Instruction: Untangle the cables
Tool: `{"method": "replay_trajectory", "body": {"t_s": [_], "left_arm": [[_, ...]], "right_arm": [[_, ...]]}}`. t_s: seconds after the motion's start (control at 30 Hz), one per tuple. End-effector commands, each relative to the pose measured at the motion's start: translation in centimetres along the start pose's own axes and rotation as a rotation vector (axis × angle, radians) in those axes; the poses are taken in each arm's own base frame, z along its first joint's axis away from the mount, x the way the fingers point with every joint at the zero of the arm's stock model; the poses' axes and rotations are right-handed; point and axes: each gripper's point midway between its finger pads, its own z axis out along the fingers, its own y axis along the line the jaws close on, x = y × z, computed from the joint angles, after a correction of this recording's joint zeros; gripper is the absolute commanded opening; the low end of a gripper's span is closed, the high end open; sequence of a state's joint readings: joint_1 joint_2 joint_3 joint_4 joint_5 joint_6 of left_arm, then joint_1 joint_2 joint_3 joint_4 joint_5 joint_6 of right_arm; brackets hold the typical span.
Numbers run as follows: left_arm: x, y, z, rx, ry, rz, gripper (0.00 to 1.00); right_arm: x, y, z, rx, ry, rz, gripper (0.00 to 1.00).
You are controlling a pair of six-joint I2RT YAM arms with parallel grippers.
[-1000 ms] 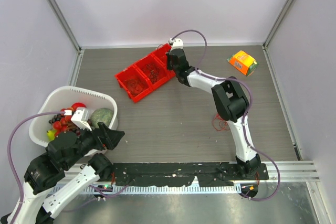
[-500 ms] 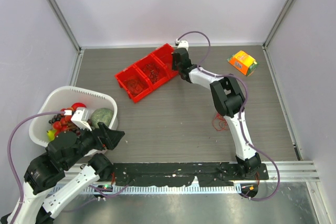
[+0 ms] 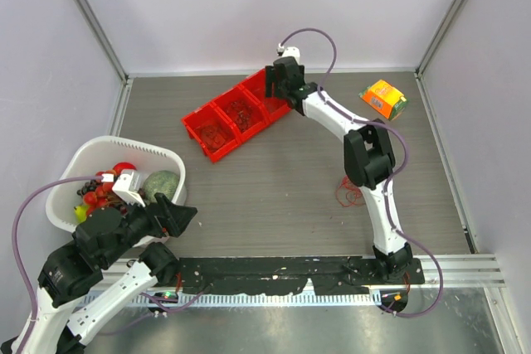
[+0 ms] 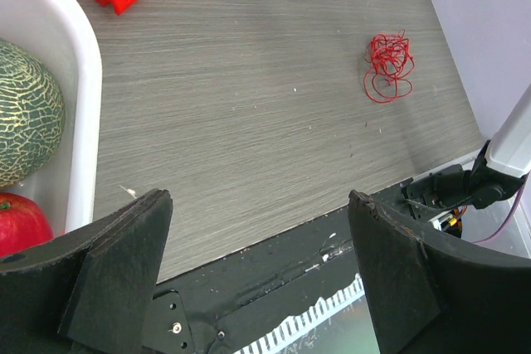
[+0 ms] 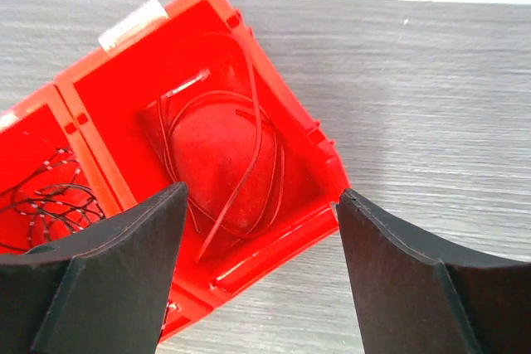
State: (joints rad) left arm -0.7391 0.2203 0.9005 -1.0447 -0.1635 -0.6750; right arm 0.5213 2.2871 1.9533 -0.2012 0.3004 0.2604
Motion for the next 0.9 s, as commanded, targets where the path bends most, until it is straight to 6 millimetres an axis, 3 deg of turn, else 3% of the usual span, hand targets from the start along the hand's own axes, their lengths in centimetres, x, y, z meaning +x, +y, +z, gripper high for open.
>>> {"method": "replay_trajectory", "body": {"t_s": [0.0,0.07,0.1,0.13,0.17,0.2,0.23,0.27,0.3,0.33,0.37,0.4,0.43,0.47,0.5,0.53,0.57,0.6,0.67,0.7,0.8,0.83,0.87], "left_arm": [[-0.6,-0.5,0.2,0.021,-0.021,0.004,0.91],[-0.6,-0.5,0.1,0.02,-0.026,0.0,0.91],[-0.7,-0.5,0.1,0.02,-0.03,-0.003,0.91],[-0.7,-0.5,0.1,0.019,-0.03,-0.004,0.91],[-0.7,-0.5,0.1,0.02,-0.03,-0.005,0.91],[-0.7,-0.5,0.2,0.019,-0.029,-0.005,0.91],[-0.7,-0.5,0.2,0.017,-0.029,-0.007,0.91],[-0.6,-0.5,0.3,0.015,-0.024,-0.01,0.91],[-0.6,-0.6,0.4,0.014,-0.017,-0.013,0.91],[-0.6,-0.8,0.5,0.023,-0.014,-0.019,0.91],[-0.3,-1.0,0.8,0.029,0.004,-0.018,0.91],[-0.2,-1.4,1.1,0.041,0.016,-0.025,0.91],[0.2,-1.8,1.5,0.059,0.036,-0.034,0.91],[0.5,-2.2,2.1,0.075,0.05,-0.046,0.9],[0.8,-3.3,2.7,0.124,0.069,-0.069,0.9],[1.3,-4.4,3.5,0.171,0.089,-0.095,0.89],[1.8,-5.4,4.3,0.221,0.116,-0.123,0.88],[2.3,-6.6,5.3,0.274,0.137,-0.161,0.88],[3.6,-8.6,7.2,0.367,0.204,-0.235,0.84],[3.8,-9.7,8.3,0.412,0.226,-0.274,0.82],[5.9,-10.1,11.1,0.388,0.319,-0.261,0.79],[6.1,-10.3,11.5,0.376,0.331,-0.232,0.78],[6.2,-10.4,12.1,0.358,0.334,-0.203,0.78]], "right_arm": [[-8.0,-1.4,-6.4,0.077,-0.087,0.053,0.78],[-7.7,-3.3,-8.3,0.132,-0.048,0.089,0.8],[-6.3,-4.3,-8.8,0.156,-0.008,0.099,0.8],[-6.8,-6.0,-10.6,0.192,-0.007,0.166,0.8],[-3.8,-7.5,-11.1,0.228,0.054,0.174,0.8],[-1.9,-10.1,-12.9,0.268,0.087,0.233,0.8],[-2.7,-11.0,-15.2,0.261,0.057,0.28,0.8],[0.9,-13.8,-15.8,0.311,0.108,0.327,0.8],[-0.5,-15.8,-18.3,0.308,0.048,0.397,0.8],[3.6,-17.5,-18.7,0.342,0.108,0.428,0.8],[3.3,-19.4,-20.8,0.342,0.072,0.494,0.8],[6.8,-20.7,-21.4,0.373,0.126,0.527,0.8],[6.4,-22.1,-23.1,0.365,0.092,0.589,0.8],[9.5,-22.9,-23.7,0.388,0.145,0.607,0.79],[9.5,-23.5,-25.0,0.379,0.12,0.647,0.79],[11.6,-23.7,-25.5,0.388,0.152,0.651,0.79],[11.8,-23.7,-26.2,0.376,0.143,0.648,0.79],[13.2,-23.7,-26.5,0.382,0.166,0.639,0.79],[14.6,-22.6,-26.0,0.304,0.194,0.605,0.78],[15.3,-21.6,-25.3,0.238,0.231,0.594,0.76],[17.9,-17.8,-23.9,0.056,0.341,0.558,0.68],[17.9,-16.6,-23.5,0.007,0.334,0.521,0.64],[18.6,-14.1,-23.4,-0.05,0.372,0.466,0.63]]}}
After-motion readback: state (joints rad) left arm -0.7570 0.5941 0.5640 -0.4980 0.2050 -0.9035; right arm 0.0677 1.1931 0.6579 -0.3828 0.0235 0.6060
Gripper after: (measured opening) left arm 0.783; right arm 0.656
